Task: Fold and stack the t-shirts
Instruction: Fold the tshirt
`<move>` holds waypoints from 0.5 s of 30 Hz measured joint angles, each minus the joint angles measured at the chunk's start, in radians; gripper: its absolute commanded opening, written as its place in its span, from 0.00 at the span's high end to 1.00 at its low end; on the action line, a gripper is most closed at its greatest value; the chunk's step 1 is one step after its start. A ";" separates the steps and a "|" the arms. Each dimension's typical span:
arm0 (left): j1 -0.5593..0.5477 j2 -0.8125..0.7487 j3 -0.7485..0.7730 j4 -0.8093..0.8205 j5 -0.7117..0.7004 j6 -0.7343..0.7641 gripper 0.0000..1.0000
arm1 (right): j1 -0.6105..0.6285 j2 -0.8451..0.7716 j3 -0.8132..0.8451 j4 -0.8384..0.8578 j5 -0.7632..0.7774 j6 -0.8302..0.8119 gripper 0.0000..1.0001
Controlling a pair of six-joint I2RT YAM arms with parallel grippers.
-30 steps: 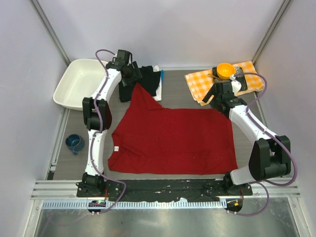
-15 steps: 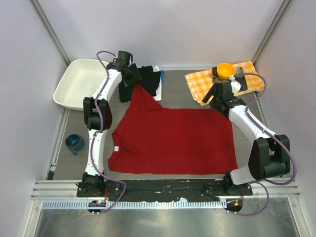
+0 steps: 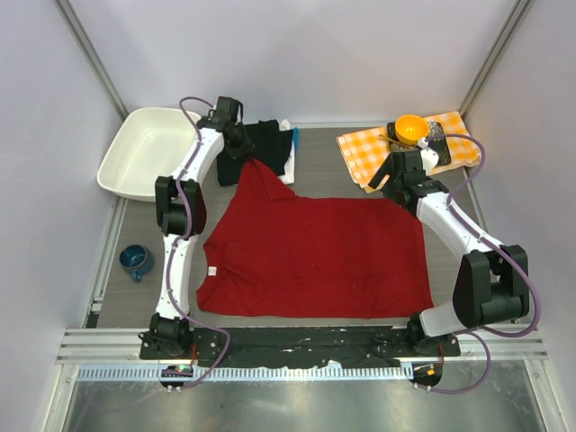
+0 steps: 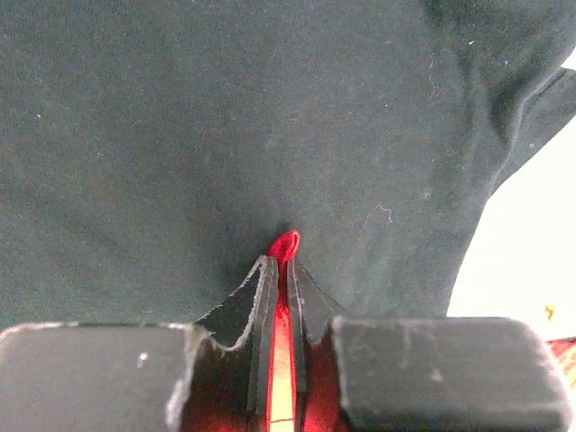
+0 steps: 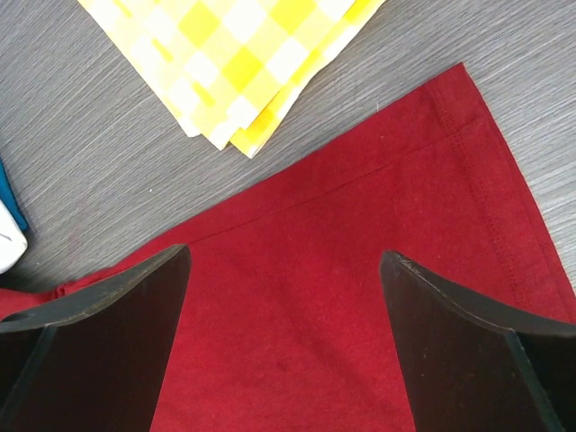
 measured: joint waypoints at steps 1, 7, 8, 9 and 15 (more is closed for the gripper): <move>0.000 0.001 0.000 0.000 0.000 0.001 0.95 | 0.000 0.000 0.000 0.000 0.001 0.000 0.08; 0.000 0.002 0.000 -0.002 0.000 0.002 1.00 | -0.001 0.024 -0.002 0.000 0.059 0.001 0.07; 0.000 0.001 -0.002 -0.001 0.000 0.002 1.00 | -0.004 0.034 -0.002 -0.001 0.067 0.001 0.07; 0.000 -0.001 -0.006 0.000 0.000 0.002 1.00 | -0.009 0.051 -0.003 0.000 0.073 0.001 0.07; 0.000 -0.029 -0.050 0.002 -0.010 0.002 1.00 | -0.073 0.175 -0.005 0.000 0.100 0.003 0.07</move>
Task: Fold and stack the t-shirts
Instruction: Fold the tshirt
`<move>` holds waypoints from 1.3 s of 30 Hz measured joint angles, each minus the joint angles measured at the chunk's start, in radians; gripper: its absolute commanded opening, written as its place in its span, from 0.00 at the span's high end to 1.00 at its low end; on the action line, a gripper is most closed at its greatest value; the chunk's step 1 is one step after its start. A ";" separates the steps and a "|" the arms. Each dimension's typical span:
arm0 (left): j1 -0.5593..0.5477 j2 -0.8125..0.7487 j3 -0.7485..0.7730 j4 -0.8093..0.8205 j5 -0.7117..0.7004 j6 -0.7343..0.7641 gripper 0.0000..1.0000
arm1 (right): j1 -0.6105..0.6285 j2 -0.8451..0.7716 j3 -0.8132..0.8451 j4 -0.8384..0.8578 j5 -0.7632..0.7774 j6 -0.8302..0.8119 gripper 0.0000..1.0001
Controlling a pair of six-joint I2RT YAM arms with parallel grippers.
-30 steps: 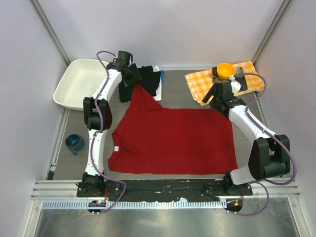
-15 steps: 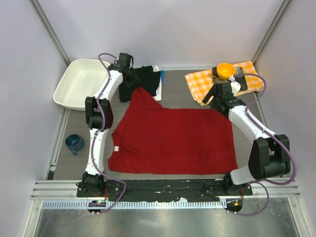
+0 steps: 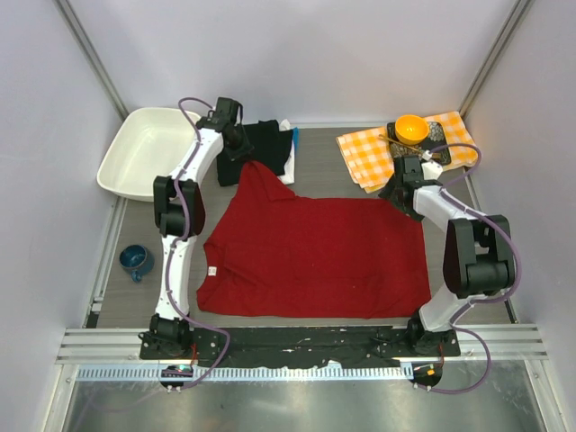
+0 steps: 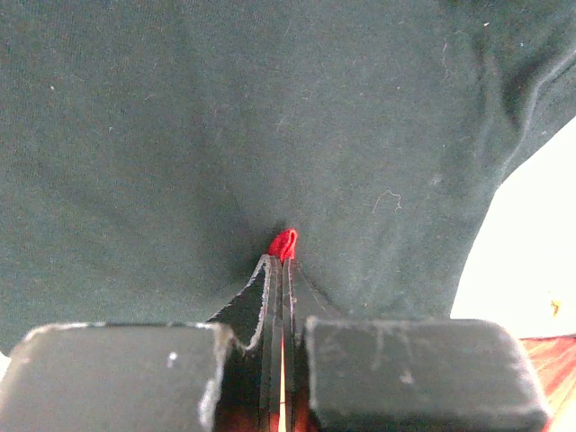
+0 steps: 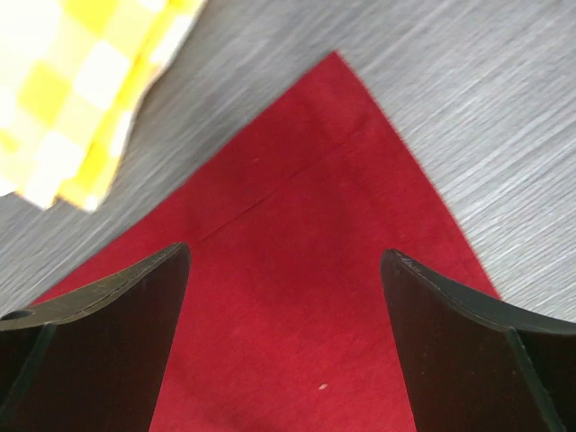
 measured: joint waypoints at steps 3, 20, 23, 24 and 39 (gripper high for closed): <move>0.000 -0.012 -0.008 -0.002 -0.007 0.001 1.00 | -0.048 0.043 -0.003 0.000 0.004 0.000 0.09; 0.006 -0.068 -0.037 -0.013 -0.010 0.023 1.00 | -0.147 0.203 0.093 0.012 0.008 -0.003 0.22; 0.011 -0.070 -0.053 -0.014 -0.010 0.026 1.00 | -0.147 0.238 0.123 0.010 0.011 -0.003 0.26; 0.012 -0.070 -0.056 -0.015 -0.010 0.027 1.00 | -0.147 0.247 0.136 0.008 0.013 -0.003 0.27; 0.029 -0.075 -0.063 -0.020 -0.011 0.046 1.00 | -0.150 0.299 0.196 0.018 0.017 -0.010 0.67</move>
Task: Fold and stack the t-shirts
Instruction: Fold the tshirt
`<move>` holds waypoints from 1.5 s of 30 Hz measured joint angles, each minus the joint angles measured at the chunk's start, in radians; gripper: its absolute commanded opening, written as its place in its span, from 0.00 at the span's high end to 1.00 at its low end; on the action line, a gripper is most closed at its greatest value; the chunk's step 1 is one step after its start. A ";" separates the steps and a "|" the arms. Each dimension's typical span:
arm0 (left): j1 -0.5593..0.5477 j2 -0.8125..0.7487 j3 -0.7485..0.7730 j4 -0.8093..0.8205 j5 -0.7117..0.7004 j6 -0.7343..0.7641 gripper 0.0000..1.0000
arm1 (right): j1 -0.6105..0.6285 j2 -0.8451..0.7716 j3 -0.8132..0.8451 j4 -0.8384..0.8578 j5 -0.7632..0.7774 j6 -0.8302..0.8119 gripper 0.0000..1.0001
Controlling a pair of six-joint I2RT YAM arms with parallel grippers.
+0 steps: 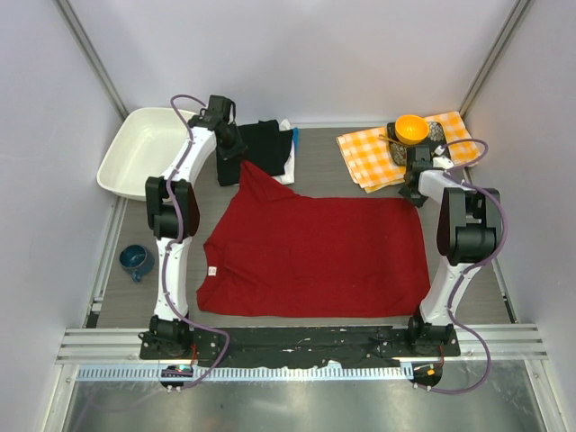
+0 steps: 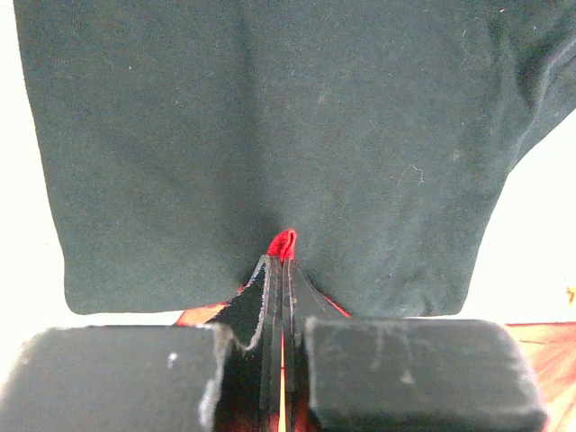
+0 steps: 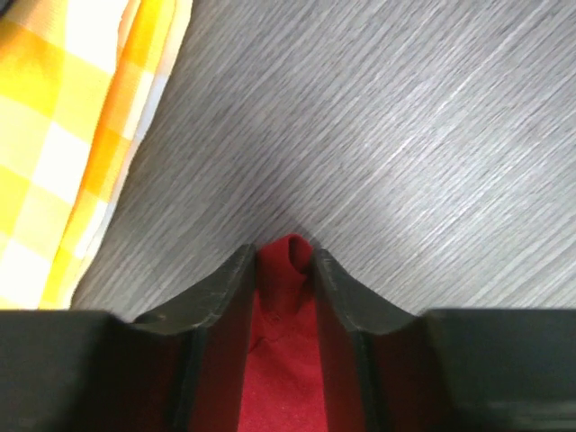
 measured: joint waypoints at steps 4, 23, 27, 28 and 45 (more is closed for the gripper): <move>0.000 -0.003 0.000 -0.001 0.000 0.000 1.00 | 0.000 0.006 0.007 0.006 -0.004 -0.004 0.82; 0.017 -0.005 0.200 -0.091 -0.021 -0.001 1.00 | 0.000 0.019 0.193 -0.075 -0.005 -0.012 0.99; 0.032 -0.005 0.231 -0.110 -0.027 -0.001 1.00 | 0.000 0.027 0.254 -0.084 -0.020 -0.013 0.99; 0.034 -0.005 0.232 -0.109 -0.029 -0.001 1.00 | 0.003 0.026 0.254 -0.081 -0.026 -0.015 0.99; -0.060 -0.607 -0.597 0.048 -0.113 -0.082 1.00 | 0.181 -0.440 -0.085 -0.097 0.022 -0.071 0.99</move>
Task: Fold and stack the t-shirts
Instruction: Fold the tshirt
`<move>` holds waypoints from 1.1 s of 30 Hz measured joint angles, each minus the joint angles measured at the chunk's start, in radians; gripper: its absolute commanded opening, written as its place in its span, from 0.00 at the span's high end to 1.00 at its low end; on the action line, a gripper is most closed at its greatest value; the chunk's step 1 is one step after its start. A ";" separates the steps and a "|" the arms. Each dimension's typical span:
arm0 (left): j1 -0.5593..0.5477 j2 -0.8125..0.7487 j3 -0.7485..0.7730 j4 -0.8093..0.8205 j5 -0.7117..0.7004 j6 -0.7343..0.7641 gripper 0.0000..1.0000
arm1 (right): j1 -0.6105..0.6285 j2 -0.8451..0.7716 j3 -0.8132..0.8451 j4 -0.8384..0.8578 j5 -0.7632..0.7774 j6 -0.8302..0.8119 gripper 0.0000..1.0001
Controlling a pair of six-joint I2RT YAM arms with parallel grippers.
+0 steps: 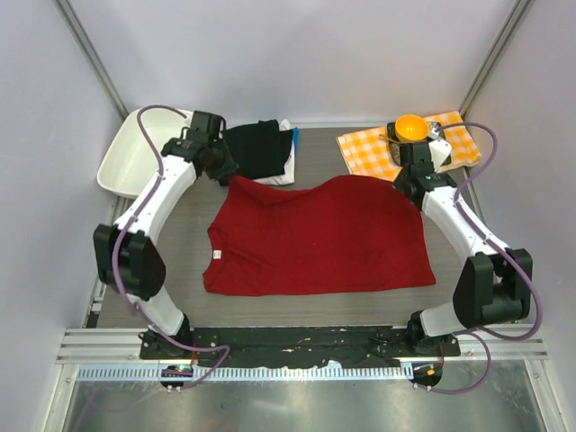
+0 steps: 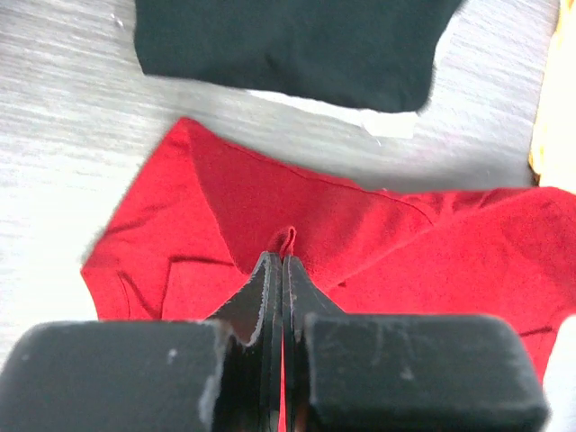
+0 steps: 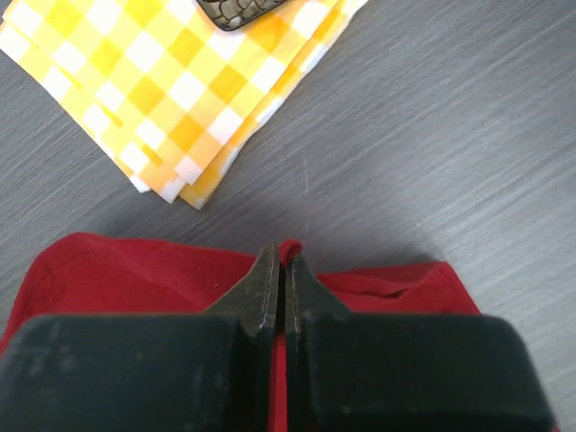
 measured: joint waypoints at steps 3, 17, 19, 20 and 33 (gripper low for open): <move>-0.074 -0.138 -0.097 0.022 -0.039 -0.005 1.00 | 0.002 -0.061 -0.036 -0.021 0.023 -0.004 0.99; -0.199 -0.637 -0.555 0.006 -0.151 -0.091 1.00 | 0.002 -0.223 -0.234 -0.151 0.084 -0.003 0.99; -0.199 -0.685 -0.562 -0.002 -0.162 -0.101 1.00 | 0.003 -0.248 -0.250 -0.173 0.093 0.001 0.99; -0.199 -0.703 -0.562 -0.004 -0.167 -0.103 1.00 | 0.003 -0.255 -0.255 -0.180 0.098 0.004 0.99; -0.199 -0.841 -0.642 -0.041 -0.160 -0.135 0.83 | 0.043 -0.336 -0.343 -0.253 0.100 0.057 0.75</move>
